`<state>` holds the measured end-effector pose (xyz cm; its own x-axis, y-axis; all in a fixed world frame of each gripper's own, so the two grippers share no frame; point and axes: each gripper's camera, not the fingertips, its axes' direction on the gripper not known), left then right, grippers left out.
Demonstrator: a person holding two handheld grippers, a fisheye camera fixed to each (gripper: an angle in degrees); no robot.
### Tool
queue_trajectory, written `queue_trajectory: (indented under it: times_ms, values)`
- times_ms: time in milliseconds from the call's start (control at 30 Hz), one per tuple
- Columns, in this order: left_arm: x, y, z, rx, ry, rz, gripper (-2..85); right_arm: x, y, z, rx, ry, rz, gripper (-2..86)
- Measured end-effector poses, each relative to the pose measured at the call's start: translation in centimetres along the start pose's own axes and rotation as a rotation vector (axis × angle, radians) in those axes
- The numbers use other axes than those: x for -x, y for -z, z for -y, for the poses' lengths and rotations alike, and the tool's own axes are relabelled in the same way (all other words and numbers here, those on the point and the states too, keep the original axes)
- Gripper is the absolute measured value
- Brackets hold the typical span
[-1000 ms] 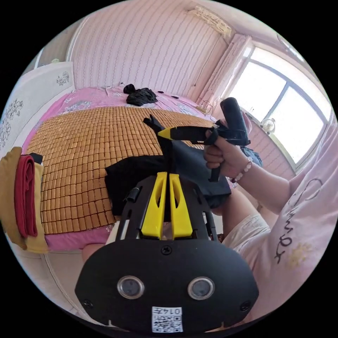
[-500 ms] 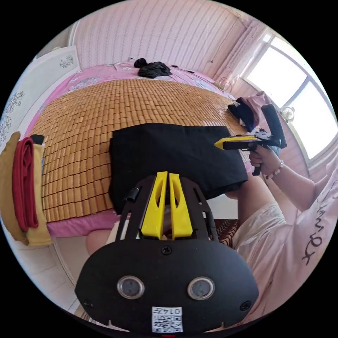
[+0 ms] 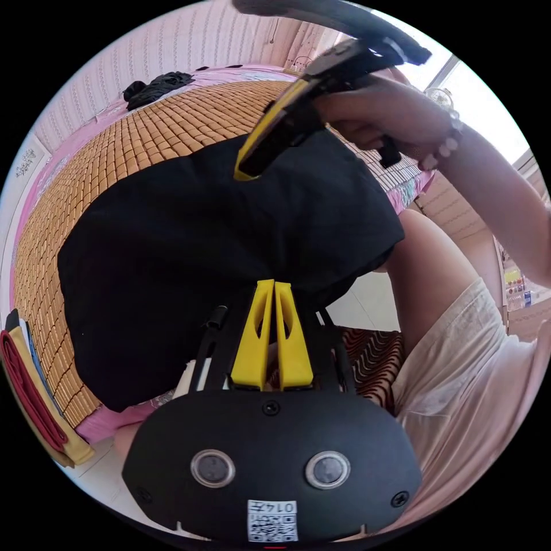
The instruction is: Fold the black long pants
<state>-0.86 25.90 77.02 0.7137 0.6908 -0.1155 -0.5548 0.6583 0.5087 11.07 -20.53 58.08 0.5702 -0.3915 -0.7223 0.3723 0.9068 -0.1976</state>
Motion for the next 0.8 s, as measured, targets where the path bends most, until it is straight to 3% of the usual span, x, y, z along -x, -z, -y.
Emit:
queue_trajectory:
  times_ms: [100,267,600,800]
  values:
    - [-0.3,-0.2,0.2,-0.007,-0.023,0.02,-1.0,0.8,-2.0,5.9,0.078,0.065,-0.063,-0.4]
    - [-0.4,-0.5,0.4,-0.017,-0.053,0.025,-1.0,-0.3,-2.8,13.3,0.269,0.113,0.062,-0.4]
    - [-1.8,-1.3,0.6,-0.038,-0.18,0.101,-1.0,0.0,-4.8,24.1,0.473,0.173,0.049,-0.7]
    - [-1.8,-1.5,0.9,-0.06,-0.133,0.107,-1.0,0.3,-6.0,29.2,0.581,0.214,0.078,-0.9]
